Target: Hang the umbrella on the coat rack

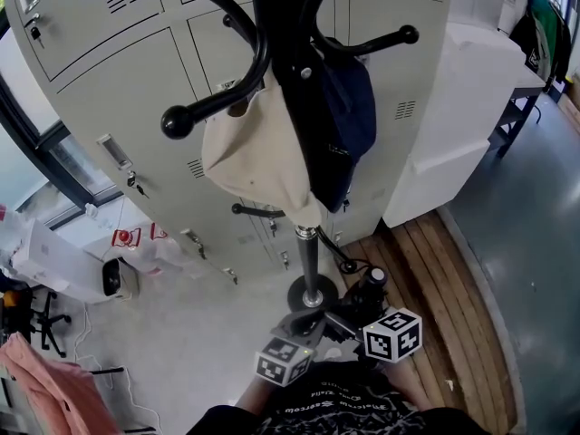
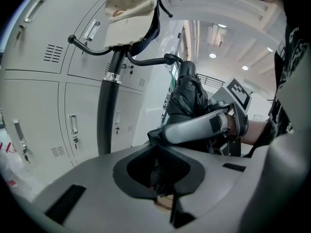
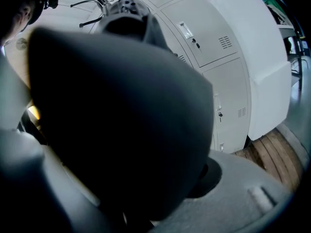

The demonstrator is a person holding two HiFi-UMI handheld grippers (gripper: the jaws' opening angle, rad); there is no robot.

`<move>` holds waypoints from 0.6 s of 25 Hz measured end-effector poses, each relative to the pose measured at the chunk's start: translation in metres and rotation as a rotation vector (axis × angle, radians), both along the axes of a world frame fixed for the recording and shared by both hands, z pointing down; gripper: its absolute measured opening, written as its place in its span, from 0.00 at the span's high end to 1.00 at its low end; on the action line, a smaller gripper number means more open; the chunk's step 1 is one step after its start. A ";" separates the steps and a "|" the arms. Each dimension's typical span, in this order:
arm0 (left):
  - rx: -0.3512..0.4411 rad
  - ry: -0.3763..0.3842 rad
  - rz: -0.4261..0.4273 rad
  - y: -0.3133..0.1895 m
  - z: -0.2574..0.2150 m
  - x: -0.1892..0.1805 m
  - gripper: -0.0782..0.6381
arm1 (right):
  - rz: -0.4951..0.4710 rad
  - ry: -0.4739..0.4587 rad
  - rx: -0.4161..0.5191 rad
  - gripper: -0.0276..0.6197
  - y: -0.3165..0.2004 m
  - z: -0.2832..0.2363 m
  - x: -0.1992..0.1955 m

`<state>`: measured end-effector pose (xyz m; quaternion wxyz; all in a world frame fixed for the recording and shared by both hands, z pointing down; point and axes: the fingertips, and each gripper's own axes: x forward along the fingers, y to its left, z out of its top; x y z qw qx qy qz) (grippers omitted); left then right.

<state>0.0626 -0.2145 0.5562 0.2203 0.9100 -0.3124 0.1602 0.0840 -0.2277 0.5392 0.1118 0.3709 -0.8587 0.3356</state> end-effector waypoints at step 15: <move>-0.016 -0.048 -0.004 -0.005 0.021 -0.004 0.85 | -0.018 0.028 -0.046 0.50 -0.004 0.019 -0.004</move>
